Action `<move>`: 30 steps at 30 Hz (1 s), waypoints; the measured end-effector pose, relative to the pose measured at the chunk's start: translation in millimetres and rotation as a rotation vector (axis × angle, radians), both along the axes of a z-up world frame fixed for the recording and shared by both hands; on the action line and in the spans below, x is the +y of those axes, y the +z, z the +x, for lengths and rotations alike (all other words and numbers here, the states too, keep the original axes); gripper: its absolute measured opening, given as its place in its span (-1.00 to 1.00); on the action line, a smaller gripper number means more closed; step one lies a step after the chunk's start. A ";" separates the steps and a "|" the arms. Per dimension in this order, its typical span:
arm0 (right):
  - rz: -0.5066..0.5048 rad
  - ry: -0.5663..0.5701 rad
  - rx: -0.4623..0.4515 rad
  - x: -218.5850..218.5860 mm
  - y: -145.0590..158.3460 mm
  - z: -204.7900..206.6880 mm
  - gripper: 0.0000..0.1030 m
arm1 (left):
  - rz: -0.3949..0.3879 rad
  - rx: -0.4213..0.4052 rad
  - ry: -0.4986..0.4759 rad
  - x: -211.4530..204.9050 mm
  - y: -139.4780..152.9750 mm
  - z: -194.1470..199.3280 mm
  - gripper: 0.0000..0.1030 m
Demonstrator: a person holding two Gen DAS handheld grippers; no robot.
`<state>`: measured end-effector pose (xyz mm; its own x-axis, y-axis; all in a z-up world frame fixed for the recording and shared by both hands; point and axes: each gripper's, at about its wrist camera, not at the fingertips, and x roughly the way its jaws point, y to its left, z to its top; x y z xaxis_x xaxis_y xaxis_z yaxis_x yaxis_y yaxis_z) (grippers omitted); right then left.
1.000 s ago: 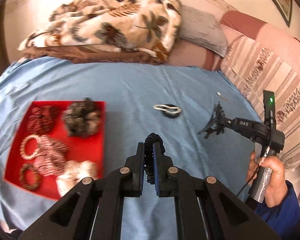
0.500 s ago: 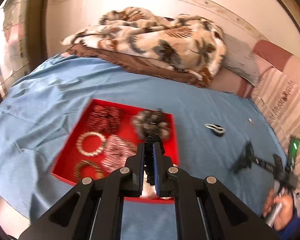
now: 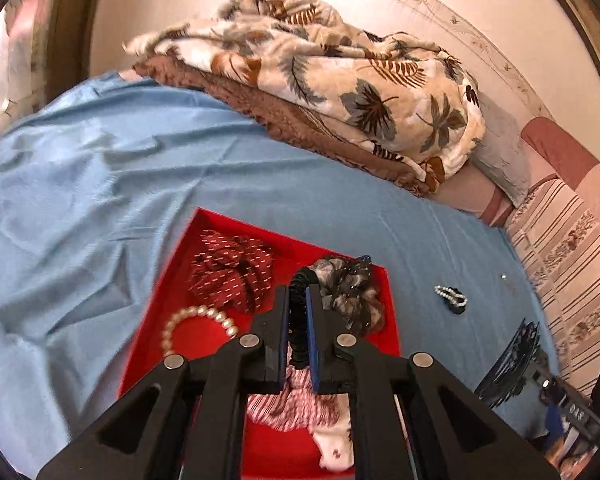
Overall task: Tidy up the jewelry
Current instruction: 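Carry the black hair tie and claw clip over the red tray, then open both grippers to drop the hair tie and claw clip into the tray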
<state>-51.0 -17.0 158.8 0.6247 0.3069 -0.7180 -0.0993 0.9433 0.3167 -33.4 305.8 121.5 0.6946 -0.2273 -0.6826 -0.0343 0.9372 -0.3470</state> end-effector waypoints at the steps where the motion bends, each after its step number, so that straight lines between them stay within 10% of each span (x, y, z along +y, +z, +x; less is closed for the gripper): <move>1: 0.011 0.016 0.004 8.8 1.6 3.6 -0.80 | -0.014 0.007 -0.008 1.1 -2.3 7.0 -0.85; 8: 0.083 0.198 0.078 87.1 2.0 35.2 -0.80 | -0.057 0.088 -0.051 2.2 -29.2 57.7 -0.85; 23: -0.185 0.222 0.197 157.6 -59.0 108.3 -0.81 | 0.015 0.168 -0.039 1.3 -58.8 89.5 -0.84; 30: -0.214 0.200 0.184 156.9 -62.1 108.5 -0.80 | 0.061 0.106 -0.018 -0.4 -37.4 74.9 -0.26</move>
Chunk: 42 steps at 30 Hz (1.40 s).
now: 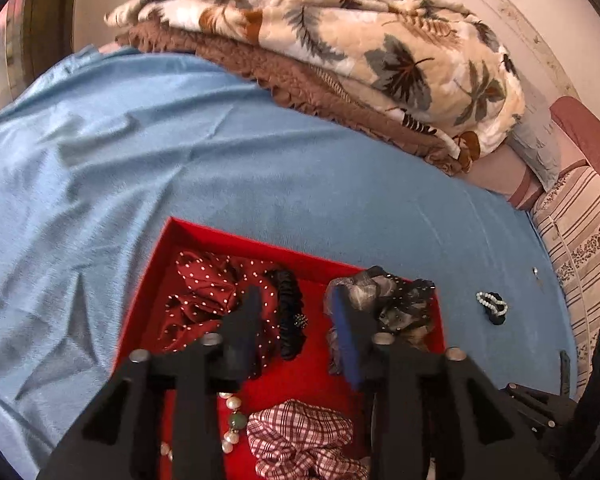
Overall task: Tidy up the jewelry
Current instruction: 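Open both grippers to drop the hair tie and claw clip into the tray, then move both grippers to the black ring hair tie and pearl strand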
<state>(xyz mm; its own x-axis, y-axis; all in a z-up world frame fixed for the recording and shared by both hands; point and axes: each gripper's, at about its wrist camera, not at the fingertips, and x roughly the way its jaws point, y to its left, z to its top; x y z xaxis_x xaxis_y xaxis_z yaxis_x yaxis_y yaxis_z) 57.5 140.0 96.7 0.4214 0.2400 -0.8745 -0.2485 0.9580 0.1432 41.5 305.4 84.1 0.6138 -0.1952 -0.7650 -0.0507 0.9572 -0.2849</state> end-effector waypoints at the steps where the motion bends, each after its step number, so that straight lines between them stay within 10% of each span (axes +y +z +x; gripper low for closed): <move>1: 0.001 -0.004 -0.003 0.5 0.8 -0.4 -0.79 | 0.002 -0.014 0.001 0.1 4.7 -3.2 -0.24; 7: 0.031 -0.031 -0.043 -10.5 16.7 -7.8 -0.11 | 0.028 -0.064 0.041 3.9 22.4 -27.8 -0.02; 14: 0.013 -0.071 -0.118 -46.6 35.7 -31.7 -0.02 | 0.111 -0.091 0.101 5.5 28.0 -50.9 0.07; 30: 0.089 -0.439 -0.041 -223.2 17.1 -14.0 -0.08 | 0.100 -0.199 0.090 -27.3 47.6 -68.7 0.08; 42: 0.098 -0.464 0.063 -243.4 -38.8 66.3 -0.42 | 0.144 -0.175 0.055 -44.0 35.6 -55.8 0.08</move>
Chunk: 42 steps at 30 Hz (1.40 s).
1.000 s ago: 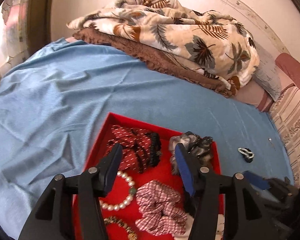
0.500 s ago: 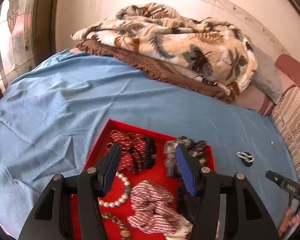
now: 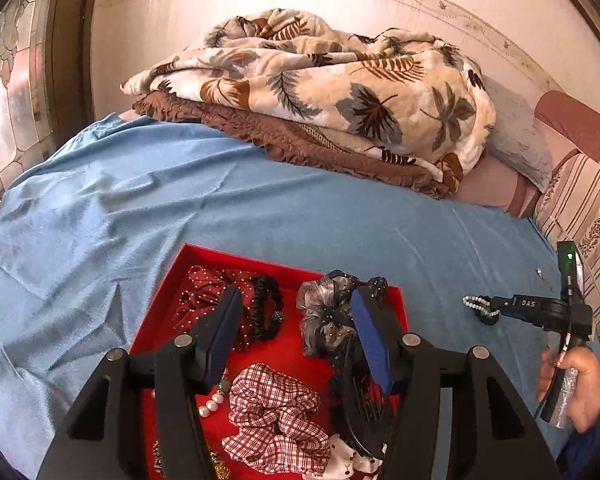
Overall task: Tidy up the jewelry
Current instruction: 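Move both grippers to the black ring hair tie and pearl strand, then grasp the black ring hair tie with the left gripper while the right grasps the pearl strand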
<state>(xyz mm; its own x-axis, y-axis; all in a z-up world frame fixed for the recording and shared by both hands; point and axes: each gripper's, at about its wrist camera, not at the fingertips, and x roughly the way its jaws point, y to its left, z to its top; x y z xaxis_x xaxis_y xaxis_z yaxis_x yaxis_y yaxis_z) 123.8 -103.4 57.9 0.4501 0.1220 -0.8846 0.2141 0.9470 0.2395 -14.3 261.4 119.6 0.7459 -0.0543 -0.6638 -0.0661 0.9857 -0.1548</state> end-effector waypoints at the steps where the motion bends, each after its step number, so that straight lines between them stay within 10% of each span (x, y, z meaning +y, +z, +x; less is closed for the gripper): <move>1: 0.006 0.013 0.013 2.2 -3.7 1.9 -0.71 | -0.001 0.008 0.000 -0.5 -2.0 2.1 0.08; 11: 0.277 0.396 -0.016 58.1 32.6 -72.7 -0.86 | 0.006 0.007 -0.016 -6.4 -2.3 -1.7 0.08; 21: 0.008 0.184 0.001 -23.5 21.0 -120.1 -0.84 | 0.009 -0.018 -0.110 -35.9 4.8 -16.6 0.08; 24: 0.037 0.160 -0.017 -37.9 17.5 -125.5 -0.38 | 0.011 -0.006 -0.158 -55.7 4.9 -21.4 0.17; 33: -0.030 0.268 -0.043 -18.4 8.3 -127.2 -0.18 | -0.020 0.131 -0.257 -136.5 -11.7 6.5 0.18; 42: -0.133 0.350 -0.040 -5.0 3.1 -121.6 -0.18 | 0.121 0.273 -0.276 -209.3 -69.6 82.1 0.18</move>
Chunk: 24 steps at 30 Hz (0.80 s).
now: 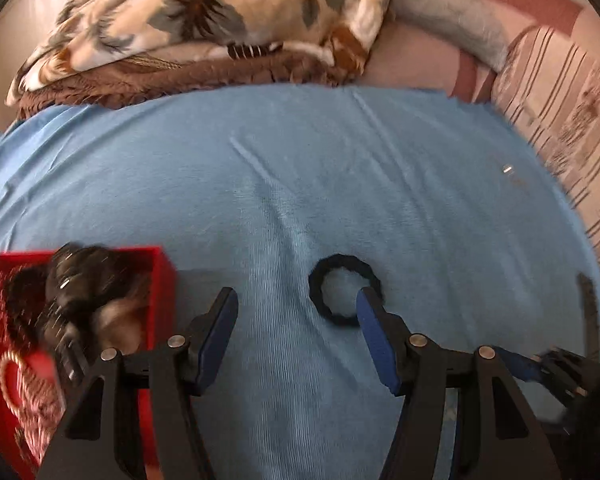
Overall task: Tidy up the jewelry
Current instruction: 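Grasp the black ring hair tie with the left gripper while the right grasps the pearl strand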
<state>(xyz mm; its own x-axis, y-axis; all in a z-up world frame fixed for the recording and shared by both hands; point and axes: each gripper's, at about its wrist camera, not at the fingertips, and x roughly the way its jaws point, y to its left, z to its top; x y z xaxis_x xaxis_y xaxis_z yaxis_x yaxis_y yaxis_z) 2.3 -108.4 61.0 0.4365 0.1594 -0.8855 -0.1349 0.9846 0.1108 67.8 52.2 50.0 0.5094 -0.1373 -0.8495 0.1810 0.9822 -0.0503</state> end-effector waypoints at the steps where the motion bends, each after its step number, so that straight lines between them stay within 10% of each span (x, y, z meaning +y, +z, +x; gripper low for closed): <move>1: -0.008 0.009 -0.002 1.5 -0.5 0.9 -0.18 | 0.028 0.008 0.000 -4.8 -7.0 7.7 0.18; 11: -0.036 0.048 -0.017 8.6 -4.1 9.5 -0.56 | 0.091 0.035 -0.011 -15.9 -39.8 23.4 0.18; 13: -0.029 0.053 -0.018 10.1 -3.9 10.7 -0.72 | 0.089 0.023 -0.027 -20.2 -39.3 18.8 0.02; 15: -0.030 0.048 -0.023 10.6 -3.5 10.8 -0.77 | 0.081 0.024 -0.044 -24.6 -37.1 17.2 -0.85; 24: 0.124 -0.035 -0.052 -7.1 7.1 8.4 -0.86 | 0.004 -0.011 -0.106 -28.2 -3.5 -12.1 -0.84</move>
